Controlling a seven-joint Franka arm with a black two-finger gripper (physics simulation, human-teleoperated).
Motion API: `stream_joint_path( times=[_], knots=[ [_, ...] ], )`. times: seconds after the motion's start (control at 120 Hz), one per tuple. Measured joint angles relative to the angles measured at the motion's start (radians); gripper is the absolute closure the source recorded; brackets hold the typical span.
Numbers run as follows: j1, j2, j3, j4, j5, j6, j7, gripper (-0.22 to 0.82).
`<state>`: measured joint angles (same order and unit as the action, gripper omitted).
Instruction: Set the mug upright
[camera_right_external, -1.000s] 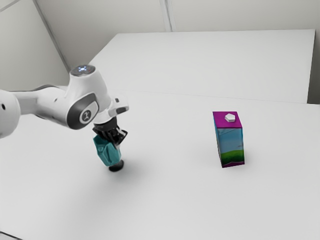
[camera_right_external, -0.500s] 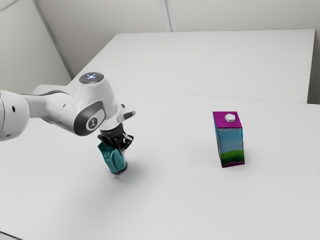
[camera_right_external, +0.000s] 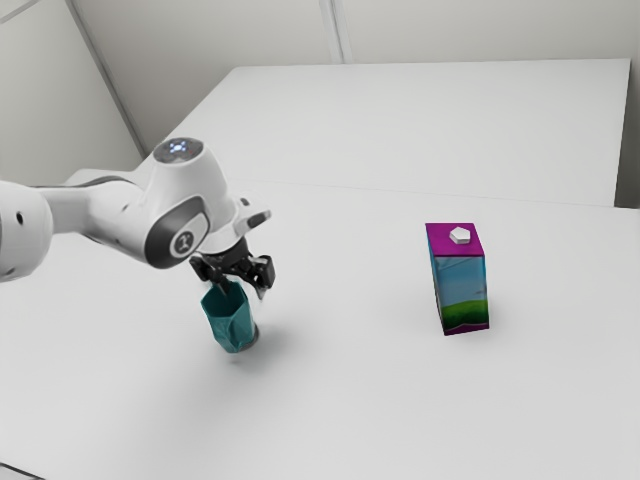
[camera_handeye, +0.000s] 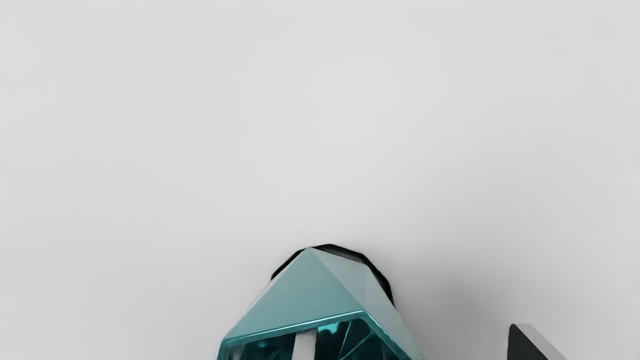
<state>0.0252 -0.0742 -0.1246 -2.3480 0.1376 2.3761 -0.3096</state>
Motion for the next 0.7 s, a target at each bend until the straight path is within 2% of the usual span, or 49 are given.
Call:
stream_joint_path(
  times=[0.142,0.233,0.583,0.7],
  knots=[
    [0.002,-0.062,-0.003,0.01,-0.004,-0.007,-0.002,0.13],
    [0.002,-0.082,-0.017,0.08,-0.013,-0.062,-0.002,0.09],
    [-0.02,-0.049,-0.038,0.547,-0.077,-0.525,0.003,0.03],
    [-0.017,-0.032,-0.038,0.64,-0.093,-0.66,0.005,0.03]
  ],
)
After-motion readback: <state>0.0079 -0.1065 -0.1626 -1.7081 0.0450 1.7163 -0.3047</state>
